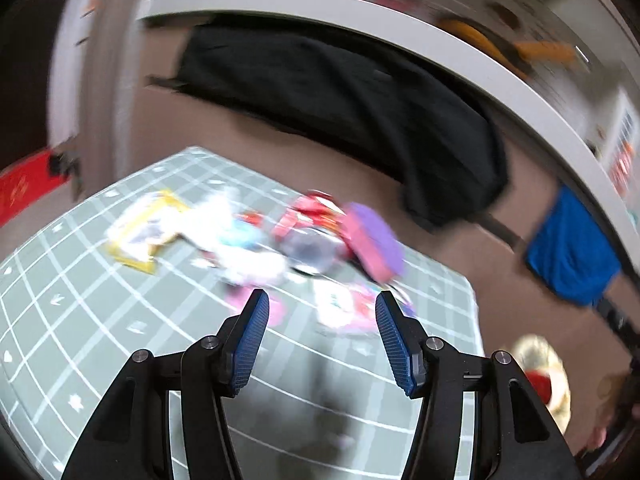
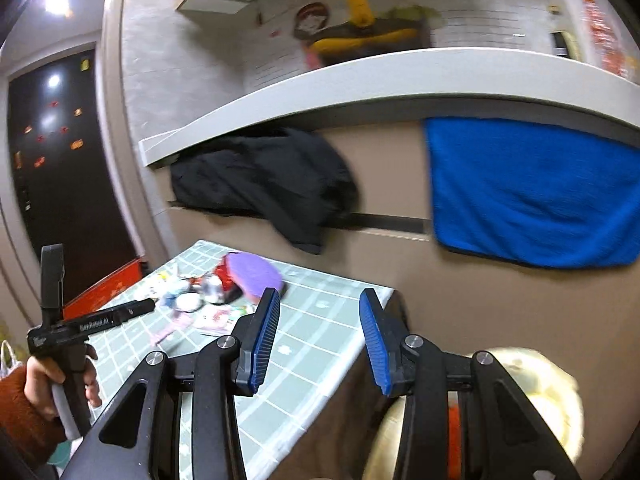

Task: Collect trash
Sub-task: 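Move both tools back toward the remaining trash on the table, then grasp the white tissue bundle with the left gripper while the right grasps the pink Kleenex pack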

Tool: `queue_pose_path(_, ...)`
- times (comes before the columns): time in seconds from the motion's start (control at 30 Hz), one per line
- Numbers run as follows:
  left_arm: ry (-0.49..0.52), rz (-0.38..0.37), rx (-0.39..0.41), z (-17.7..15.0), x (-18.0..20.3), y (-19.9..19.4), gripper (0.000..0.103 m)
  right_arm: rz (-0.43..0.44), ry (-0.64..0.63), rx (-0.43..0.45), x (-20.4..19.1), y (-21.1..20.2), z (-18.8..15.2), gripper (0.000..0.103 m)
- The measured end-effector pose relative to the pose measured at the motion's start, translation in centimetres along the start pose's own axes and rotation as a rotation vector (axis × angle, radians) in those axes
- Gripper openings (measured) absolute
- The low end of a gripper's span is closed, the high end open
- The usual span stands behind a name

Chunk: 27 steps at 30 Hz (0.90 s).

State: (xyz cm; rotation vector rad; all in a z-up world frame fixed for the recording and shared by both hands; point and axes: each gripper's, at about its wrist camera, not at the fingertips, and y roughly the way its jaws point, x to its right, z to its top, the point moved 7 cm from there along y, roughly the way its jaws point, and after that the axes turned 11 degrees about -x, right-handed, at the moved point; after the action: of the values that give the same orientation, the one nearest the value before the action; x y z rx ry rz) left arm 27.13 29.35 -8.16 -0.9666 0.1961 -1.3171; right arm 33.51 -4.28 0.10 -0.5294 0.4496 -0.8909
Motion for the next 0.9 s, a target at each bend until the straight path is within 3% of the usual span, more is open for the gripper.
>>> queue_pose_path(0.17, -0.136, 0.008, -0.016, 2.0, -4.8, 1.9, 0.056, 0.040, -0.030, -0.069, -2.8, 4.8, 0.5, 0.039)
queue_pose_path(0.43, -0.112, 0.146, -0.098, 5.5, -5.9, 9.4, 0.056, 0.068, -0.099, -0.143, -4.9, 11.0, 1.2, 0.039)
queue_pose_path(0.57, -0.162, 0.152, -0.180, 5.2, -7.3, 12.3, 0.050, 0.164, -0.111, -0.203, -5.6, 13.2, 1.1, 0.039)
queue_pose_path(0.7, -0.120, 0.164, -0.150, 4.9, -7.4, 11.3, 0.044, 0.177, -0.157, -0.241, -6.6, 15.6, 1.1, 0.039)
queue_pose_path(0.9, -0.054, 0.101, -0.119, 2.4, -5.8, 6.1, 0.044, 0.215, -0.136, -0.282, -7.0, 20.2, 2.7, 0.039)
